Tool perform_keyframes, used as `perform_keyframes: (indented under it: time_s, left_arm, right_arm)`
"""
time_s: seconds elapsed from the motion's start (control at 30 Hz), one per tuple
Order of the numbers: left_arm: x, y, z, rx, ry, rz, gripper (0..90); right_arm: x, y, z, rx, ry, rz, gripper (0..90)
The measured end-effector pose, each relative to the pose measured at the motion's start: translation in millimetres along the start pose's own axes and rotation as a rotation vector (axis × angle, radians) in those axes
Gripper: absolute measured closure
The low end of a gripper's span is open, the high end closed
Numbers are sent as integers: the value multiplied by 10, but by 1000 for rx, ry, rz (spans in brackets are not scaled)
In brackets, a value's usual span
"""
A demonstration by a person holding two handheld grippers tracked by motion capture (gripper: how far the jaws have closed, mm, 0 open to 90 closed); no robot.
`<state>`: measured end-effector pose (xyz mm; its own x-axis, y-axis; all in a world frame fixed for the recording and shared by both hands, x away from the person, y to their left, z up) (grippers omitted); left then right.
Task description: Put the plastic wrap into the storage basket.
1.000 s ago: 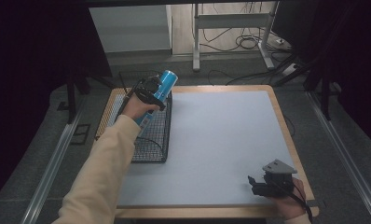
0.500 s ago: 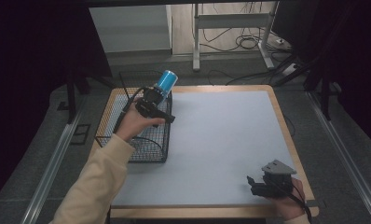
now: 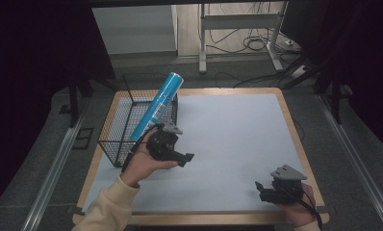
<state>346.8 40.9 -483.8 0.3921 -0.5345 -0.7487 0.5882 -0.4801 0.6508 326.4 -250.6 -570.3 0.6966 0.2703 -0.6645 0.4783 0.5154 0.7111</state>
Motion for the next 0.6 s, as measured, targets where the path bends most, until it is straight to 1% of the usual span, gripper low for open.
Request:
perform_keyframes:
  time_s: [0.1, 0.17, 0.23, 0.27, 0.33, 0.47, 0.53, 0.6]
  left_arm:
    - [68, -119, 92, 8, -16, -7, 182]
    - [106, -194, 121, 16, 3, 7, 191]
    - [128, -245, 148, 14, -15, 2, 190]
    - [140, -265, 151, 6, -19, 2, 190]
    - [158, -308, 132, 9, -11, -12, 190]
    - [185, -325, 110, -12, -12, -10, 192]
    - [186, -317, 125, -6, -8, -2, 191]
    - [180, -323, 148, 7, -11, -7, 191]
  right_arm:
    - [5, -3, -2, -4, -2, -2, 99]
    - [4, -4, -7, -5, -1, -4, 99]
    - [1, -2, -4, -6, -3, -2, 99]
    - [2, -2, -1, -6, -5, 0, 99]
    - [0, 4, 3, -5, -5, 3, 99]
    - [-7, 25, -7, -7, -5, 11, 100]
    - [-13, 37, -13, -10, -6, 16, 100]
    - [-24, 54, -14, -12, -5, 28, 100]
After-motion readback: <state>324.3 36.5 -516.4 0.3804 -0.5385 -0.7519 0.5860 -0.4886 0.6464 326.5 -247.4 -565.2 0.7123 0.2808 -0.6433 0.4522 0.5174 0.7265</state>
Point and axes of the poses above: each handheld gripper's, and its own axes: x roughly forward along the jaws, y roughly out of its top, z roughly to its right, the point moved 10 cm from there along x, roughly forward along the jaws, and after that the axes turned 4 degrees about -x, right-handed, at the moved point
